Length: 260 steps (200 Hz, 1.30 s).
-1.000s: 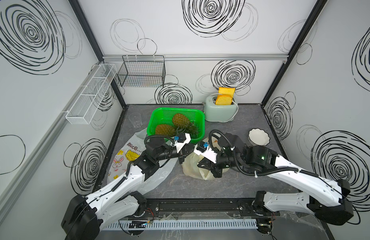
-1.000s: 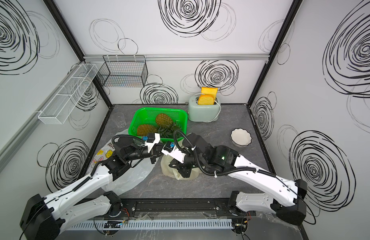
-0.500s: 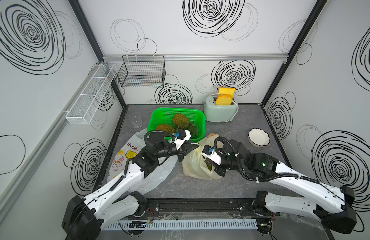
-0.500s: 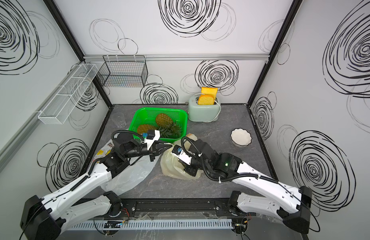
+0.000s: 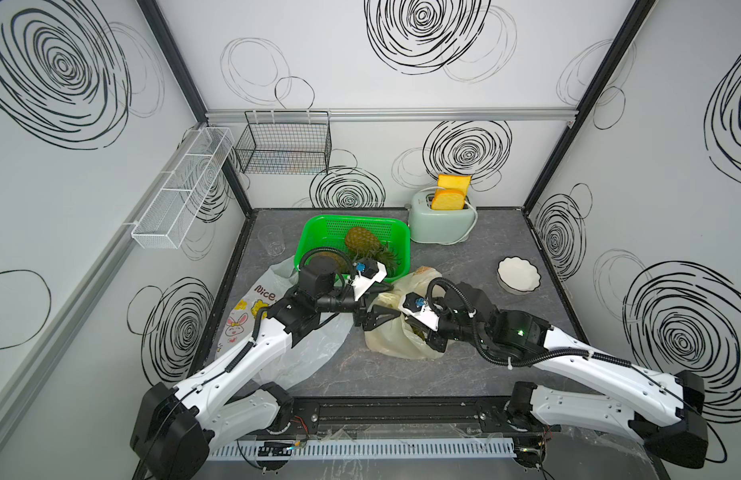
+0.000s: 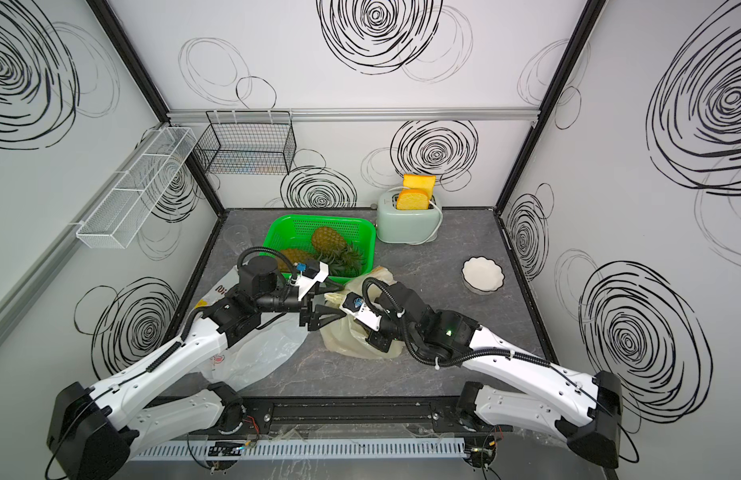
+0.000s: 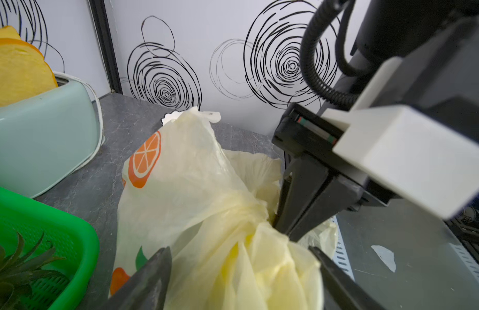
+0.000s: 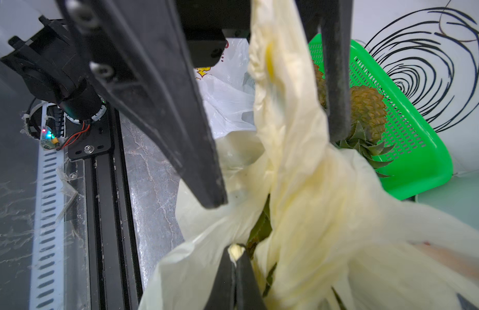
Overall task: Place the pineapple into a plastic bag & tie a knot
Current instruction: Cross the plastic bag at the center of the board.
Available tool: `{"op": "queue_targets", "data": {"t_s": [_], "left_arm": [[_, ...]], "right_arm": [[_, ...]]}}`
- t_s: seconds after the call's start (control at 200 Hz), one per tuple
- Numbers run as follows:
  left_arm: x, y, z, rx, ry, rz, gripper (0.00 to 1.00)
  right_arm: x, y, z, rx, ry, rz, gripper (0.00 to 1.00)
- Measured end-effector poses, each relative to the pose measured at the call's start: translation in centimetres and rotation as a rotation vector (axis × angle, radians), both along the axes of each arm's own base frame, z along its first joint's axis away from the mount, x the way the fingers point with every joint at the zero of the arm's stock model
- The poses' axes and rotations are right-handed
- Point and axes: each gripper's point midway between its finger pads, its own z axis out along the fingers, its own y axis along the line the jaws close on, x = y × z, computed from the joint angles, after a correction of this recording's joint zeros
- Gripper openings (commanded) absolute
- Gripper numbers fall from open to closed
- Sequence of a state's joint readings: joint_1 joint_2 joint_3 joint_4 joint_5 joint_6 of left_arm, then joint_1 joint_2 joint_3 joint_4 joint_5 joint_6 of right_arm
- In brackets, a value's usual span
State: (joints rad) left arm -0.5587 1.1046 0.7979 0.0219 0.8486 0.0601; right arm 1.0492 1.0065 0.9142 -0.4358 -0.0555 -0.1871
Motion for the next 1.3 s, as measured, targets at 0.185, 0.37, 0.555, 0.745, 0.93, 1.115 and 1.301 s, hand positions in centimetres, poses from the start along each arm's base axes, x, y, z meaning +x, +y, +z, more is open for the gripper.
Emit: {"op": "queue_targets", "data": {"t_s": [0.185, 0.37, 0.555, 0.745, 0.93, 1.115, 1.301], "left_arm": [[0.4, -1.1, 0.0, 0.01, 0.024, -0.019, 0.7], [0.3, -1.7, 0.1, 0.011, 0.031, -0.032, 0.56], [0.3, -2.2, -0.3, 0.016, 0.05, -0.041, 0.27], [0.4, -2.5, -0.3, 0.017, 0.052, -0.045, 0.09], [0.3, -2.6, -0.3, 0.02, 0.046, -0.047, 0.05], [0.3, -2.6, -0.3, 0.022, 0.04, -0.043, 0.05], [0.5, -2.6, -0.4, 0.024, 0.037, -0.033, 0.0]], "right_arm": [[0.1, 0.2, -0.1, 0.018, -0.007, -0.001, 0.0], [0.1, 0.5, -0.1, 0.034, -0.011, 0.003, 0.0], [0.1, 0.7, -0.1, 0.045, -0.013, 0.009, 0.01], [0.0, 0.8, -0.1, 0.056, -0.001, 0.013, 0.32], [-1.6, 0.8, 2.7, 0.086, 0.107, 0.043, 0.59], [-3.7, 0.6, 11.5, 0.25, 0.235, 0.051, 0.58], [-2.2, 0.0, 14.3, 0.347, 0.53, -0.218, 0.43]]}}
